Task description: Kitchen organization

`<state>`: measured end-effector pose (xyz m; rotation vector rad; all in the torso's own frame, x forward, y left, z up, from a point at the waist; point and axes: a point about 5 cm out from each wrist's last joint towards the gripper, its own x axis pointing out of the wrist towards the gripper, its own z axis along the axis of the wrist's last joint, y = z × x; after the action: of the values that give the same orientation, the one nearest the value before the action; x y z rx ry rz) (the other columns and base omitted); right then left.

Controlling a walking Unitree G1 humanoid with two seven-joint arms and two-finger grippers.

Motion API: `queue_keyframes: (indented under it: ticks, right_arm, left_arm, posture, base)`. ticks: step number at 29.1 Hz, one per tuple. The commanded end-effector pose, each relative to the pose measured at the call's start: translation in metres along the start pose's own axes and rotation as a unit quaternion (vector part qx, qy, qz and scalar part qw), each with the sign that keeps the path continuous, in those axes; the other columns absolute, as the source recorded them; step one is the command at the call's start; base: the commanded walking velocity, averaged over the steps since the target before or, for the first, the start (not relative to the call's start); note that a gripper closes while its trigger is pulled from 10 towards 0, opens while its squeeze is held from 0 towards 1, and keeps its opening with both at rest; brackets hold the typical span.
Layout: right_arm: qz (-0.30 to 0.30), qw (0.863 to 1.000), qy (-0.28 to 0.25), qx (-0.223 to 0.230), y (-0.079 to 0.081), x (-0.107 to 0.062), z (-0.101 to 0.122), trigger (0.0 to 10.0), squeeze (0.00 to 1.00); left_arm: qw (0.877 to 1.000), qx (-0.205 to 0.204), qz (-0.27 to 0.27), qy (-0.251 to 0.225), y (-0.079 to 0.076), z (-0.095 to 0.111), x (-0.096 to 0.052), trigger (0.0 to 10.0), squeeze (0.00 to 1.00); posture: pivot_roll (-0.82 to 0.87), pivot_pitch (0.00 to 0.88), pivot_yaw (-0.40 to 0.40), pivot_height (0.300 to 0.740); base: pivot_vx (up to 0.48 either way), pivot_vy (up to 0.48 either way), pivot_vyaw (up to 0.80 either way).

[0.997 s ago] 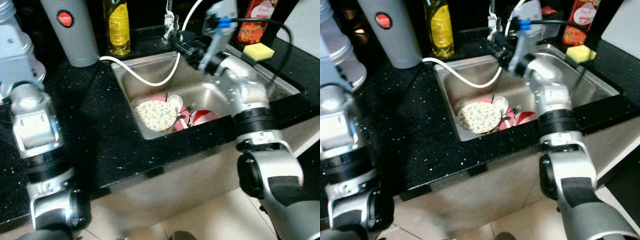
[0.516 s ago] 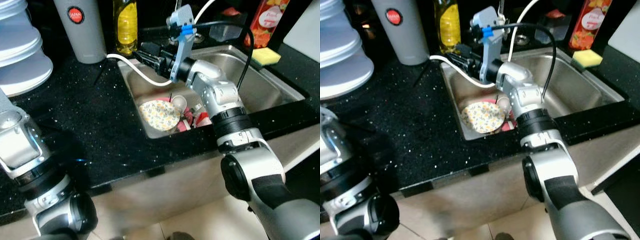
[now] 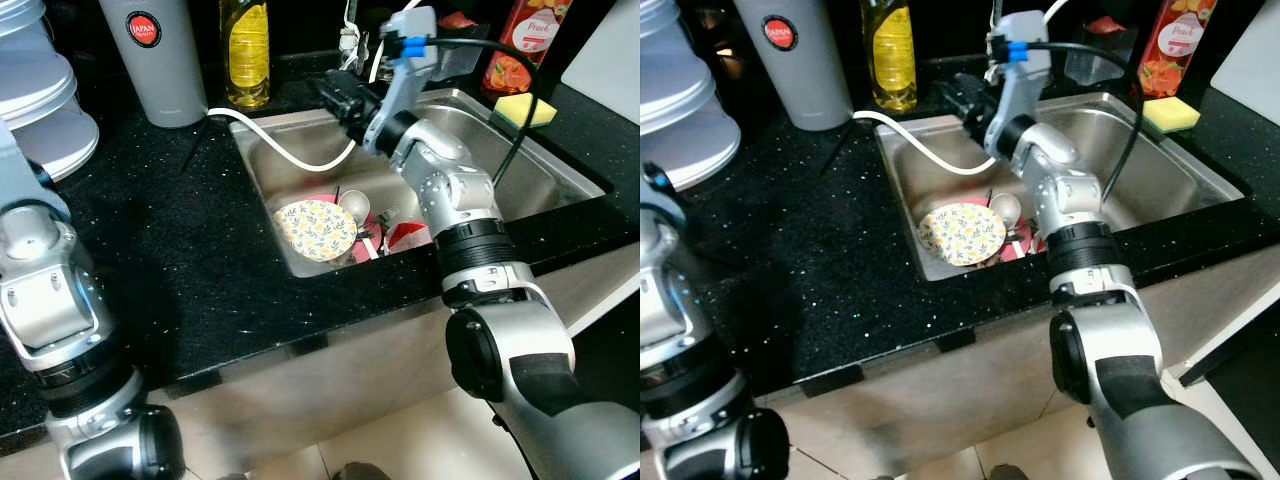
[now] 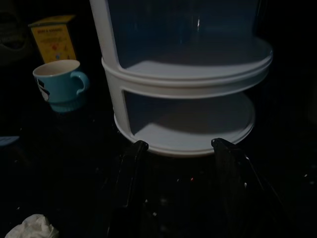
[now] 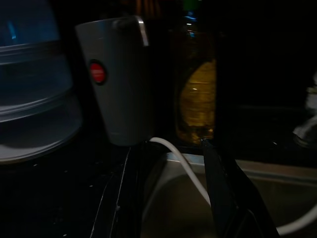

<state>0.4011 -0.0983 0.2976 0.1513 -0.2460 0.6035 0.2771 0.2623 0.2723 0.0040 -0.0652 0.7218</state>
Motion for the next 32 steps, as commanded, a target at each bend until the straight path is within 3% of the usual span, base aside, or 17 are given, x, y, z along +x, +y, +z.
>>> queue_keyframes:
  ticks: [1,3,9,17,24,32]
  right_arm:
    - [-0.018,1.0,-0.001,0.012,-0.005,-0.002,-0.004,10.0,0.0]
    - [-0.072,0.997,0.011,0.011,-0.017,-0.005,-0.009,10.0,0.0]
    - [-0.131,0.991,0.01,0.028,-0.031,-0.008,-0.007,10.0,0.0]
    - [-0.148,0.988,0.007,0.035,-0.037,-0.01,-0.006,10.0,0.0]
    - [-0.177,0.984,0.011,0.03,-0.043,-0.011,-0.005,10.0,0.0]
    - [-0.186,0.982,0.014,0.03,-0.045,-0.011,-0.006,10.0,0.0]
  left_arm:
    - [1.0,0.003,-0.005,-0.023,0.001,0.008,-0.001,10.0,0.0]
    - [0.999,0.014,-0.012,-0.035,0.001,0.01,-0.001,10.0,0.0]
    - [0.999,0.015,-0.023,-0.034,-0.001,0.004,-0.002,10.0,0.0]
    - [0.999,0.015,-0.029,-0.031,-0.004,0.001,-0.003,10.0,0.0]
    - [0.999,0.017,-0.036,-0.029,-0.008,0.001,-0.005,10.0,0.0]
    - [0.999,0.017,-0.038,-0.026,-0.008,-0.001,-0.005,10.0,0.0]
  posture:
    - [0.09,0.039,-0.011,0.74]
    - [0.09,0.033,-0.01,0.74]
    - [0.09,0.031,-0.009,0.74]
    - [0.08,0.024,-0.012,0.74]
    - [0.08,0.022,-0.014,0.74]
    - [0.08,0.022,-0.015,0.74]
  base:
    - [0.0,0.0,0.0]
    - [0.0,0.0,0.0]
    - [0.0,0.0,0.53]
    - [0.0,0.0,0.8]
    - [0.0,0.0,0.08]
    - [0.0,0.0,0.8]
